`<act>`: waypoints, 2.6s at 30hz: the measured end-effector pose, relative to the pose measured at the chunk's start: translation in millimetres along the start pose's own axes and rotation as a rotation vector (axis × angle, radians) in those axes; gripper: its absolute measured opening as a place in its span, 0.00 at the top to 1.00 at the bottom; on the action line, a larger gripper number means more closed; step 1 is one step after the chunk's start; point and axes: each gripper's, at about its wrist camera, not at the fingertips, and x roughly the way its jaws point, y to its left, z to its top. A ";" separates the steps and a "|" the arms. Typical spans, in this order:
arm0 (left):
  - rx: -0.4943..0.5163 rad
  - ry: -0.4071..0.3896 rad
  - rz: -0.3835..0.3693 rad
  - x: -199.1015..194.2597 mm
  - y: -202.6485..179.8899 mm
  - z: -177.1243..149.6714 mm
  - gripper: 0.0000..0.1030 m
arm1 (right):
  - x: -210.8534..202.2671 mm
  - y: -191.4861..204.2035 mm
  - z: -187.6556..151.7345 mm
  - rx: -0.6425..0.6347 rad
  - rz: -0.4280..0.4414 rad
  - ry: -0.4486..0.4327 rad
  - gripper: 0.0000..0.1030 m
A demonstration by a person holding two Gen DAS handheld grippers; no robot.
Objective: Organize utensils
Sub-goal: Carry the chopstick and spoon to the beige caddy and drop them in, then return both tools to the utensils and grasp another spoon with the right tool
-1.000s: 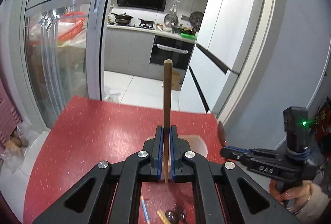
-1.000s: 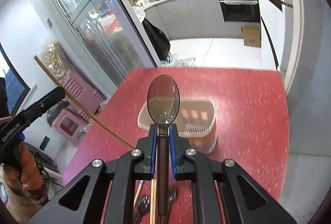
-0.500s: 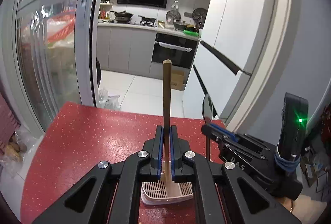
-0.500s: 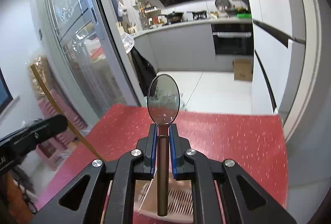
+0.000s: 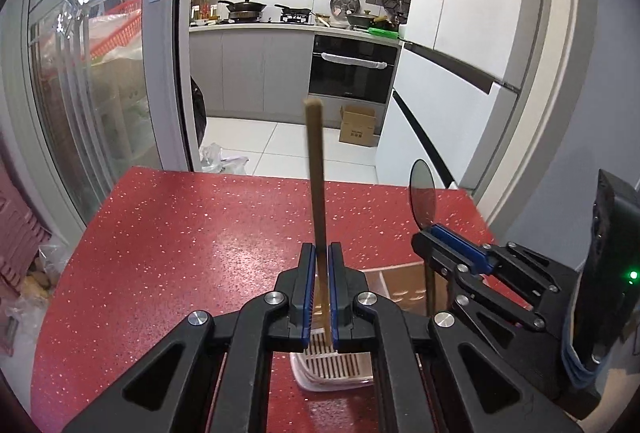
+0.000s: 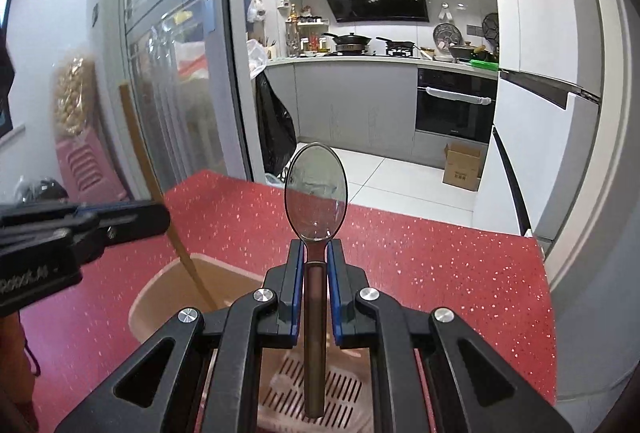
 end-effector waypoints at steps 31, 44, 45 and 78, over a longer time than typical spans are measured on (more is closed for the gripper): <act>-0.118 0.064 0.103 -76.3 29.1 -95.3 0.67 | -76.7 -6.1 -21.1 0.101 0.058 0.091 0.38; -0.184 0.176 0.124 -104.7 40.9 -198.8 0.67 | -113.1 15.2 -134.3 0.245 0.048 0.373 0.36; -0.187 0.186 0.120 -105.2 40.4 -204.1 0.67 | -114.7 17.9 -142.5 0.250 0.046 0.389 0.35; -0.247 0.317 0.226 -58.1 63.9 -244.4 0.00 | -97.9 45.3 -185.6 0.223 -0.015 0.595 0.33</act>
